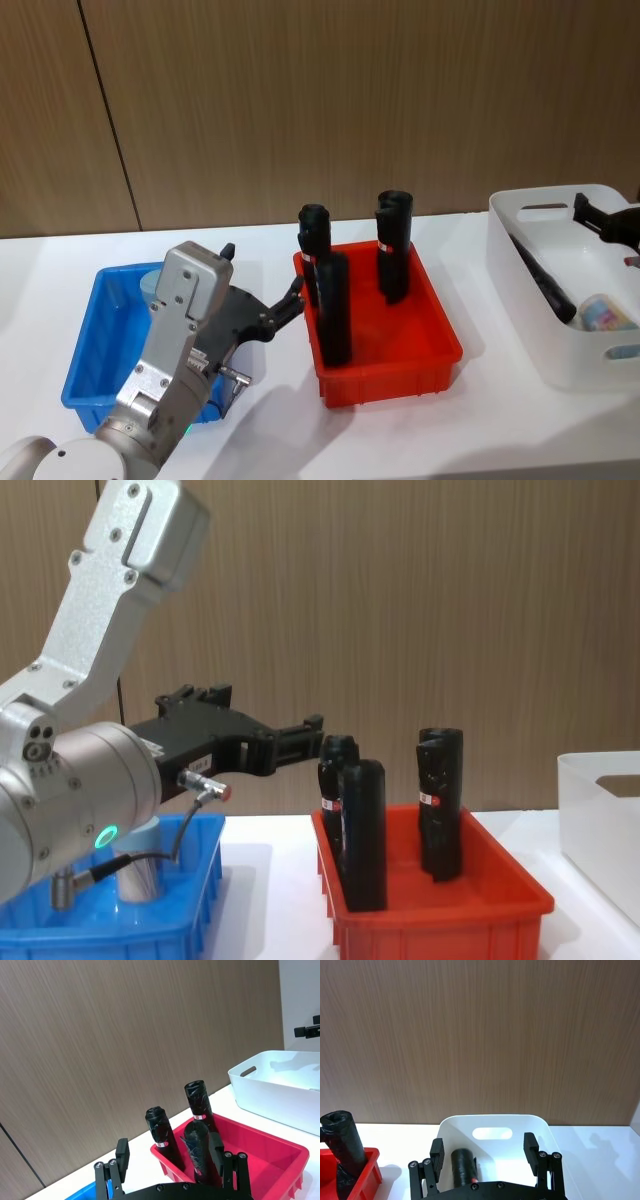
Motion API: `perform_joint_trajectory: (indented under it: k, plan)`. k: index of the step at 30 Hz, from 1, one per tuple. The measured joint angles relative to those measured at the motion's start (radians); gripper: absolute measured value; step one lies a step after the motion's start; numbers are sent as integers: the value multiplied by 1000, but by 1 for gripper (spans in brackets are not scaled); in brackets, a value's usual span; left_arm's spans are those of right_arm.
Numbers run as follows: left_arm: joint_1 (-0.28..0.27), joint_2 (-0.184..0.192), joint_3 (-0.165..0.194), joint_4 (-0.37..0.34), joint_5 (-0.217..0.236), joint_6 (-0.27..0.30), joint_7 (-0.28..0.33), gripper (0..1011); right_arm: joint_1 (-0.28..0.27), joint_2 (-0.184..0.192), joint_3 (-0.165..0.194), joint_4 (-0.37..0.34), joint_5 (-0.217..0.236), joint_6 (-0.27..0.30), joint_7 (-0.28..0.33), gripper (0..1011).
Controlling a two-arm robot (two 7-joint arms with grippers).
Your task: Pick the cotton swabs from the blue box and place them into the white box.
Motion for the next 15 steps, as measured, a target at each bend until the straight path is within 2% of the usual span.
perform_joint_trajectory:
  k: [15]
  plan:
    - [0, 0, 0, 0, 0, 0, 0, 1004, -4, 2, 5, 0, 2, -8, 6, 1001]
